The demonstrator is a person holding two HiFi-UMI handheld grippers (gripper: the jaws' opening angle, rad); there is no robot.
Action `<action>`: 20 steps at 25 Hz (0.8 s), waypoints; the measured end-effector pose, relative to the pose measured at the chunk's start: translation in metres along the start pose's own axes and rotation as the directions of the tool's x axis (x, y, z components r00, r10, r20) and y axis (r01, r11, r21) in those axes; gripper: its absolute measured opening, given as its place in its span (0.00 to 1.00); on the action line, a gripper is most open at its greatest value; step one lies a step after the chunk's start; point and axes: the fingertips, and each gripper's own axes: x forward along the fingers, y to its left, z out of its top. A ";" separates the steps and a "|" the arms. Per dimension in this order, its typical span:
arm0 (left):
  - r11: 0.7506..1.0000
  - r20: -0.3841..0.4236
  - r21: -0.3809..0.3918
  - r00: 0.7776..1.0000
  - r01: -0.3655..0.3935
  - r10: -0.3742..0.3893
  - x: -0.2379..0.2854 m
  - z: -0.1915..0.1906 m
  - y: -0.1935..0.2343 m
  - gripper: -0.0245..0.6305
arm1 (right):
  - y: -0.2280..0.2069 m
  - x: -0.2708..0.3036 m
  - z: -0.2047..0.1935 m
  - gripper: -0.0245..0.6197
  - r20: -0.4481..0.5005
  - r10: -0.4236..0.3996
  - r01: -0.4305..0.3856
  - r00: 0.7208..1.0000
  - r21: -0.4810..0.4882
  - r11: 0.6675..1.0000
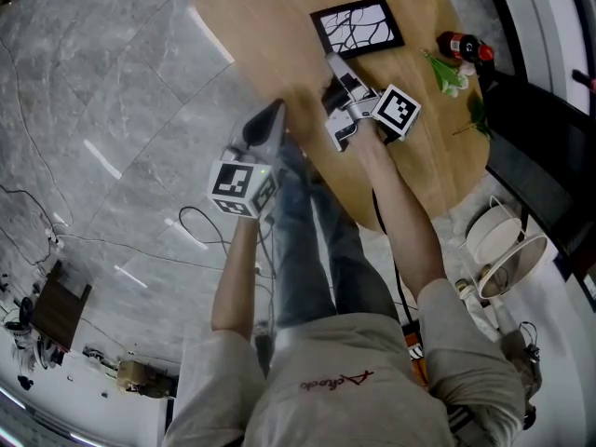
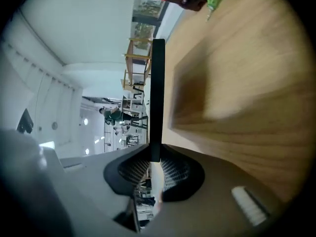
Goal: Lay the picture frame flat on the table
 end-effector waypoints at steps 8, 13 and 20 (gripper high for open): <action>1.000 0.000 0.003 1.000 0.001 -0.001 -0.001 0.001 0.003 0.04 | -0.007 0.005 0.006 0.15 0.070 0.026 -0.035 0.997 0.141 0.989; 1.000 -0.002 0.002 1.000 0.001 -0.001 0.001 0.000 0.002 0.04 | -0.016 0.006 0.005 0.15 0.057 0.005 -0.015 0.998 0.169 0.986; 1.000 -0.001 -0.004 1.000 0.000 0.000 -0.003 0.000 0.006 0.04 | -0.022 0.009 0.001 0.22 0.053 -0.019 0.006 0.998 0.229 0.973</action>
